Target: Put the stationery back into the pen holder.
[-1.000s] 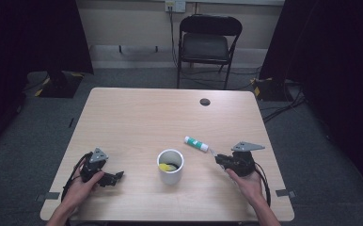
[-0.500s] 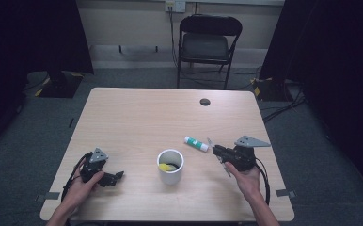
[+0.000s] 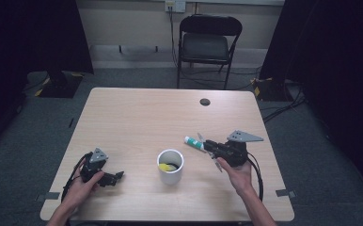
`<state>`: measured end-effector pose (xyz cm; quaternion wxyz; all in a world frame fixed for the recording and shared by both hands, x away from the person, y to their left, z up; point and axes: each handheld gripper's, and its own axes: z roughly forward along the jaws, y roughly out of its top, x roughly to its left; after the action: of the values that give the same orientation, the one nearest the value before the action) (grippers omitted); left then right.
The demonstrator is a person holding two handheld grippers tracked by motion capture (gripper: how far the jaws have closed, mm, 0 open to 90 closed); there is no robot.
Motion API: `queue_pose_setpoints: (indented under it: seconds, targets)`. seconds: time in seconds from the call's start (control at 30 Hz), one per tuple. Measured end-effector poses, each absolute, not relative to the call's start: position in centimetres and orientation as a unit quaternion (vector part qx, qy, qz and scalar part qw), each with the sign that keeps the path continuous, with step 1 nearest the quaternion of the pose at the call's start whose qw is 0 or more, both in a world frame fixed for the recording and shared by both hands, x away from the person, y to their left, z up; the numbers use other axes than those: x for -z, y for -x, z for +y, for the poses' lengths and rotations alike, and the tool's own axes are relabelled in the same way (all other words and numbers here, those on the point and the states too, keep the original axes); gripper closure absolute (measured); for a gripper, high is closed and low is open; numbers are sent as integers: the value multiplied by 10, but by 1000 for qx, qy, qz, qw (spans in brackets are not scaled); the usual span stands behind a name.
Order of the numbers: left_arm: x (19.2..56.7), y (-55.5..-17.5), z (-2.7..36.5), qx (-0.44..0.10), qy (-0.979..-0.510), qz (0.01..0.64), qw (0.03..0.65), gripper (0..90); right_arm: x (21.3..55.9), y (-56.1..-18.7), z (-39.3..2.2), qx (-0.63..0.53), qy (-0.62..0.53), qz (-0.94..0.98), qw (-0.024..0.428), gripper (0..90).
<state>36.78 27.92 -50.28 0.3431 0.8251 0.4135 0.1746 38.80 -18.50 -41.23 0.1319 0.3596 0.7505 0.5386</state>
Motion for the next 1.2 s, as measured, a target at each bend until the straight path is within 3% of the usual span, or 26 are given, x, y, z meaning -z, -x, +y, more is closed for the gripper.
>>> queue_pose_setpoints:
  seconds: [0.6, 1.2]
  targets:
    - [503, -367, 279, -173, -825, 415, 343, 0, 383, -396, -134, -590, -319, 734, 106, 805]
    - [503, -368, 279, -174, -825, 413, 344, 0, 380, -397, -90, -601, -288, 741, 82, 804]
